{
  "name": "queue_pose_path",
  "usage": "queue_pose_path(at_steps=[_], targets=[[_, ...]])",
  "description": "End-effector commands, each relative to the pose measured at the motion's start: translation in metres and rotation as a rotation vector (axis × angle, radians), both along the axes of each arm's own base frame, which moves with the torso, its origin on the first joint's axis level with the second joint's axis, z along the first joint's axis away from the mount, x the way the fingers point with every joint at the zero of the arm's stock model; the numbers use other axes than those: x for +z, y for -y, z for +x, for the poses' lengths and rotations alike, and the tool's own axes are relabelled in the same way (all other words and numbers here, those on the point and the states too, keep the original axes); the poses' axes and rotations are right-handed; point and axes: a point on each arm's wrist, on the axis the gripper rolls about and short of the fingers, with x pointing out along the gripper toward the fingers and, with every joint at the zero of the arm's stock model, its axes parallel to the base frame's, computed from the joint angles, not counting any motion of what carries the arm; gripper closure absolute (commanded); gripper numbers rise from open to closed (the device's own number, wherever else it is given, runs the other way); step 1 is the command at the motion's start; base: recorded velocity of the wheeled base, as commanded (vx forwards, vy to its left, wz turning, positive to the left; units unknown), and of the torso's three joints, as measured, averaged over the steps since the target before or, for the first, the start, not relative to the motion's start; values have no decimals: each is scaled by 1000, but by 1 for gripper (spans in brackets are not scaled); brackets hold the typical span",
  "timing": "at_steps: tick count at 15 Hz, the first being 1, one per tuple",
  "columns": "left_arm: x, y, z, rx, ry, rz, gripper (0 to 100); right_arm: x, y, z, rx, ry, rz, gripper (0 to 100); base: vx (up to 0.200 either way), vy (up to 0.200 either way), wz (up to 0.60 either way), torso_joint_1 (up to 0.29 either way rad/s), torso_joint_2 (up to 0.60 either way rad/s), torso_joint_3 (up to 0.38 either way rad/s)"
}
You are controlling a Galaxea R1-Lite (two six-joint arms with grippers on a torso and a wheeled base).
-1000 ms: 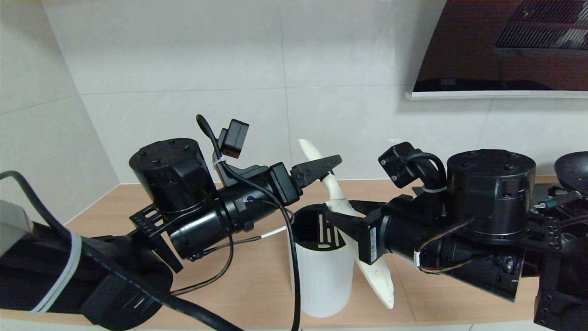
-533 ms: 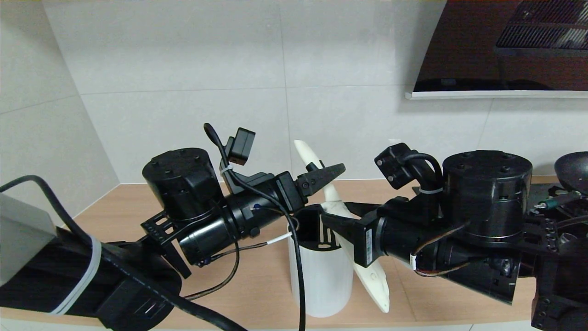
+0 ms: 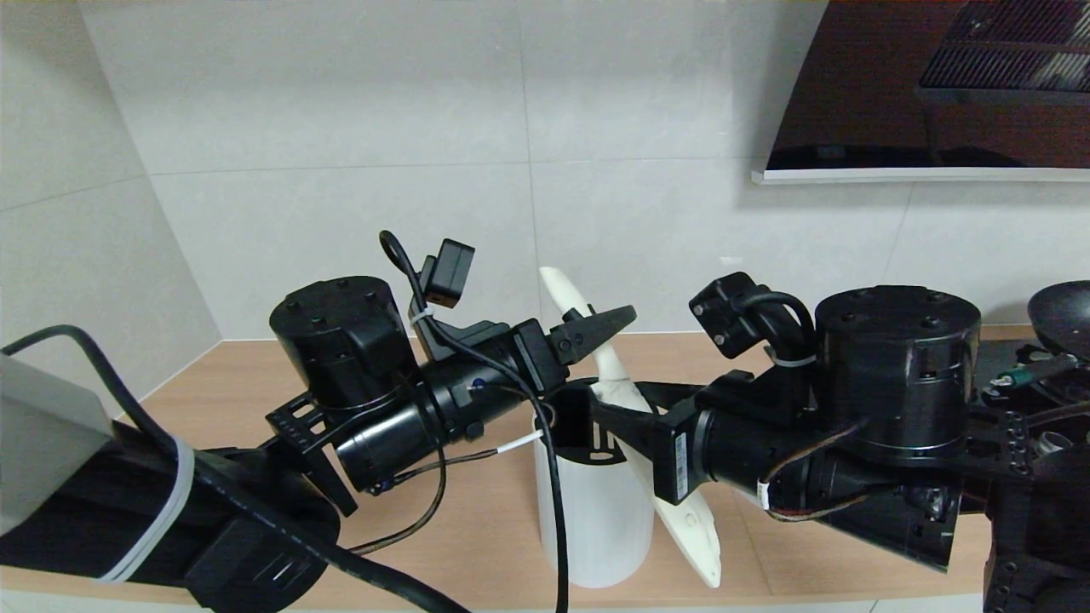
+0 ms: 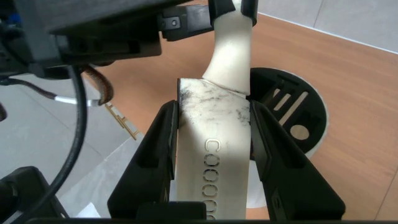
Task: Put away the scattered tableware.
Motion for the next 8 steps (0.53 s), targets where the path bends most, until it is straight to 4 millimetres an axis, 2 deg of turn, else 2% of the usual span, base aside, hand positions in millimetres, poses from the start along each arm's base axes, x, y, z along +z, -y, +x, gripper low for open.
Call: queue_pose_path(at_steps=[1, 8], targets=[[0, 0, 0, -1, 0, 1, 100, -1, 0, 0, 1, -2, -2, 100, 0, 0, 0, 0, 0, 0], [-1, 0, 0, -4, -2, 2, 100, -1, -1, -2, 5, -4, -2, 100, 0, 0, 0, 0, 0, 0]])
